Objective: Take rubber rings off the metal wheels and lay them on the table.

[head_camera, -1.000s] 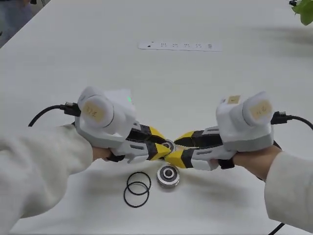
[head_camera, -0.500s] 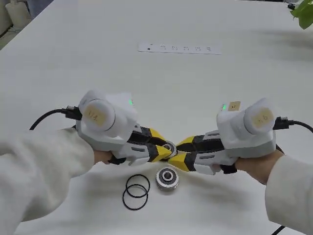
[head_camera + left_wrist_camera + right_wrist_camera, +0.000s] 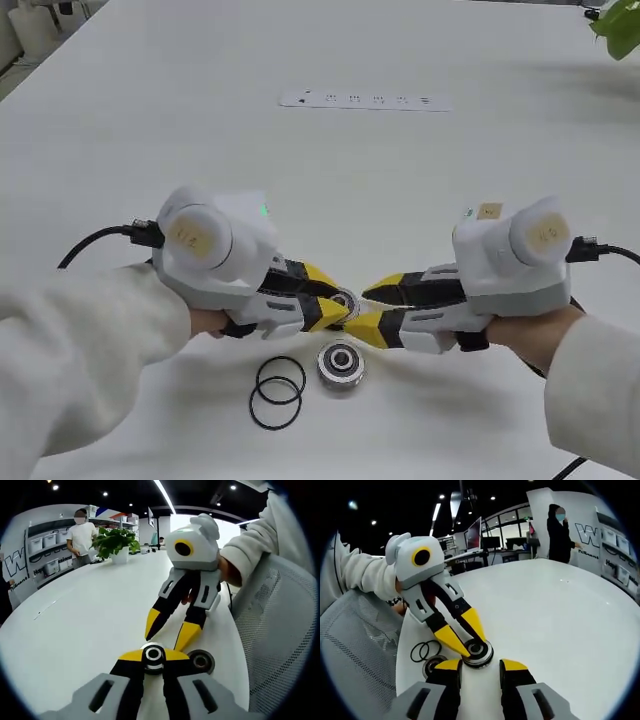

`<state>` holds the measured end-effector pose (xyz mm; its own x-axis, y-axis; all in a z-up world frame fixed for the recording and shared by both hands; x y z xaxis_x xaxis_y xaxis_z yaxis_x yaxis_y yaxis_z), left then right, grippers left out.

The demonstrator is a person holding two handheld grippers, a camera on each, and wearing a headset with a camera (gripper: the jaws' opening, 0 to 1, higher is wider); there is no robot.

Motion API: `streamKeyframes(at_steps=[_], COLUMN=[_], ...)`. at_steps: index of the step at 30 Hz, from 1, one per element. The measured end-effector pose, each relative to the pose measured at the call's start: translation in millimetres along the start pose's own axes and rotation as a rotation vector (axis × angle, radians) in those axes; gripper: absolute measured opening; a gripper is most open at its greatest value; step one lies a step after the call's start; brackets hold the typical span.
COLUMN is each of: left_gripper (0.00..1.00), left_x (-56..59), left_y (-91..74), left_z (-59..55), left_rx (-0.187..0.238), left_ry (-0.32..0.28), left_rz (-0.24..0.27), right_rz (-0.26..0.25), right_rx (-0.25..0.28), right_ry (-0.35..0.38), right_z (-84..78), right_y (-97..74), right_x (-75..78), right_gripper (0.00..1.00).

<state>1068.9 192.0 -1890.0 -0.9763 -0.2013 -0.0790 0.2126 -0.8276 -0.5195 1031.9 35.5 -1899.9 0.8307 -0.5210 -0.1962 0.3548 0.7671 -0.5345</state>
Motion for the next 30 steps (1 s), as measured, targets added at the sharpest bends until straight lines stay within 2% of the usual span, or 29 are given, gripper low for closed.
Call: streamKeyframes(at_steps=[5, 10, 13, 30], left_gripper=[0.08, 0.08, 0.08, 0.08], left_x=[0.2, 0.2, 0.3, 1.5], left_y=[-0.3, -0.3, -0.2, -0.7], left_z=[0.1, 0.1, 0.1, 0.4], left_rx=[0.001, 0.002, 0.003, 0.008], left_ry=[0.000, 0.000, -0.001, -0.013], left_rz=[-0.001, -0.002, -0.002, 0.001], right_rz=[0.007, 0.007, 0.001, 0.026], right_rx=[-0.001, -0.019, -0.026, -0.026], right_ry=[-0.022, -0.070, -0.123, -0.085], right_z=[0.0, 1.0, 0.7, -2.8], right_y=[3.9, 9.0, 8.9, 1.5], right_x=[-0.7, -2.8, -4.6, -1.7], right_gripper=[0.29, 0.27, 0.23, 0.14])
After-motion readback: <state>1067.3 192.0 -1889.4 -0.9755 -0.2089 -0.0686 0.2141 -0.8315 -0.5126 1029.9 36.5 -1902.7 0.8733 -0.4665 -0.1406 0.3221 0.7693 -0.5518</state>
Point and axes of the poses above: the centre of the closed fingertips' face, and the gripper's own axes: y roughly forward along the fingers, x roughly to its right, z roughly out of its top, the point moved 10 cm from there along -y, roughly backward along the fingers, and after that the axes turned 5 degrees about z, right-handed, at the moved point
